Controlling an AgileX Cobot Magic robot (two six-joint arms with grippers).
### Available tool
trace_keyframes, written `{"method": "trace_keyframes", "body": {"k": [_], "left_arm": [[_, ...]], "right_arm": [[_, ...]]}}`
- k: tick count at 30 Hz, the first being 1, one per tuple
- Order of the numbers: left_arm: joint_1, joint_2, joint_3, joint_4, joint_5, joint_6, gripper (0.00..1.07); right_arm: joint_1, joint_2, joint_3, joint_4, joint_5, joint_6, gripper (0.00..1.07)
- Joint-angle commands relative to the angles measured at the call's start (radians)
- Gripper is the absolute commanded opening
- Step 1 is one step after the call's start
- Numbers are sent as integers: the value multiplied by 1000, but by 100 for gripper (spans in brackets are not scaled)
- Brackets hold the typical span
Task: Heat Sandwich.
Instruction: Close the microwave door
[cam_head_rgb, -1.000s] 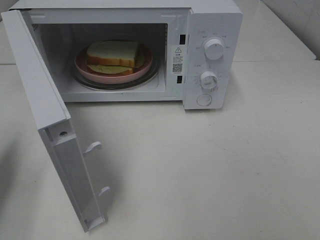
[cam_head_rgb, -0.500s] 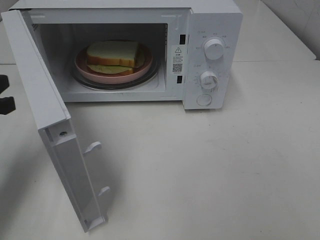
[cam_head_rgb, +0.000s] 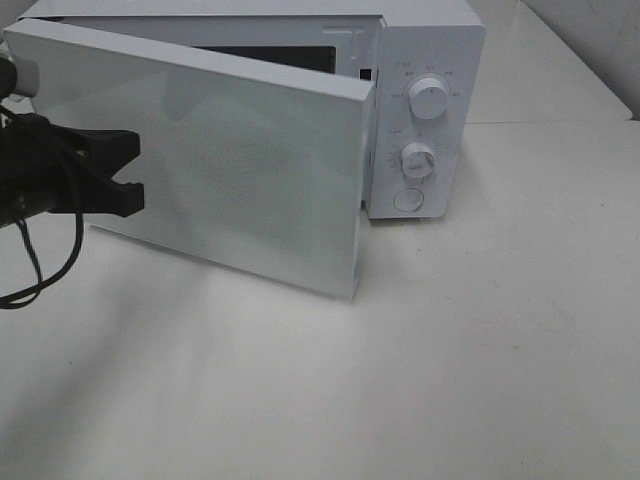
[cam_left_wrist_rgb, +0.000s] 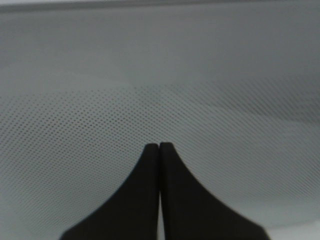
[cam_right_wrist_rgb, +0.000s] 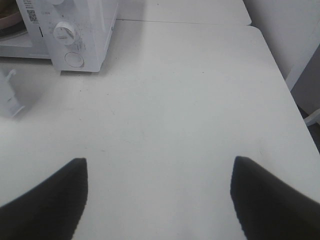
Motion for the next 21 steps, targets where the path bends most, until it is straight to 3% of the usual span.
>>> {"method": "trace_keyframes", "body": {"k": [1,6,17,21], "left_arm": [[-53,22,-42,-62,-13,2,0],[-124,68,-106,-125,-6,6,0],[-229,154,-237,-161,46,18,0],[-273,197,-295,-243,48,76,0]], "right_arm": [[-7,-25,2,-4,-12,11,76],[-7,-25,2,-4,-12,11,76],[-7,-25,2,-4,-12,11,76],[-7,-25,2,-4,-12,11,76]]}}
